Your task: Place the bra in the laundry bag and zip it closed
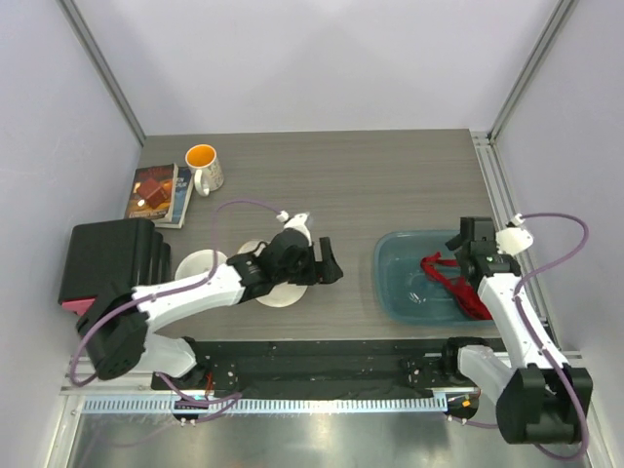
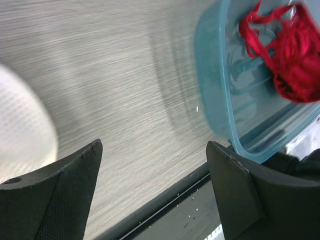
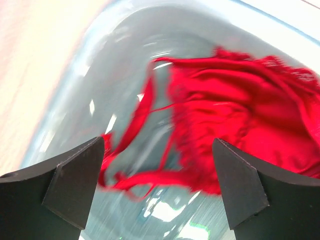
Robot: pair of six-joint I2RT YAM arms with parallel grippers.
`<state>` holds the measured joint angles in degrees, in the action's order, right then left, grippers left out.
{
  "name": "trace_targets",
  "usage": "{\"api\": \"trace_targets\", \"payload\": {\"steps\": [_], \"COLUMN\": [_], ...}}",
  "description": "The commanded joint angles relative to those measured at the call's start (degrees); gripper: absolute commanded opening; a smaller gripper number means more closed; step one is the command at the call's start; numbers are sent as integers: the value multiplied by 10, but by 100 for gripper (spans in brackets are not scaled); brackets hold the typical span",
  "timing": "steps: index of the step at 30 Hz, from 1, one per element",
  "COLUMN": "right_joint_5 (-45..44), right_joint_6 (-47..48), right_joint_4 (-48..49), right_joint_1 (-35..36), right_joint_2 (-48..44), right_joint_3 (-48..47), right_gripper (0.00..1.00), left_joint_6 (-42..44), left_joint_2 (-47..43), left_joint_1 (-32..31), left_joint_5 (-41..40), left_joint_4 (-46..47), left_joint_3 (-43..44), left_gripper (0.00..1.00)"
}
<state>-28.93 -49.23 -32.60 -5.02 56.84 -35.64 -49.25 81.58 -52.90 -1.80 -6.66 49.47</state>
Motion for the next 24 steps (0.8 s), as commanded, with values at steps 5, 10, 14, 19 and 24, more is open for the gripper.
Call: {"api": "trace_targets", "payload": {"steps": [5, 10, 14, 19, 24], "right_joint_5": [-116, -139, -129, -127, -129], "right_joint_6": [-17, 1, 21, 44, 55], "right_joint_4": [-119, -144, -144, -147, -149], "right_joint_1": [241, 360, 386, 387, 387], "right_joint_2": [-16, 4, 6, -28, -51], "right_joint_3": [-87, -123, -124, -121, -137], "right_gripper": [94, 94, 95, 95, 95], "left_joint_6": [-74, -71, -53, -45, -74], "left_joint_2": [-199, -290, -254, -100, 9], "left_joint_1": [10, 57, 221, 277, 276], "left_joint_5": [-116, -186, 5, 62, 69], "left_joint_4": [-112, -180, -125, -104, -91], "left_joint_3": [-58, -73, -90, -26, 32], "left_gripper": [79, 66, 87, 84, 72]}}
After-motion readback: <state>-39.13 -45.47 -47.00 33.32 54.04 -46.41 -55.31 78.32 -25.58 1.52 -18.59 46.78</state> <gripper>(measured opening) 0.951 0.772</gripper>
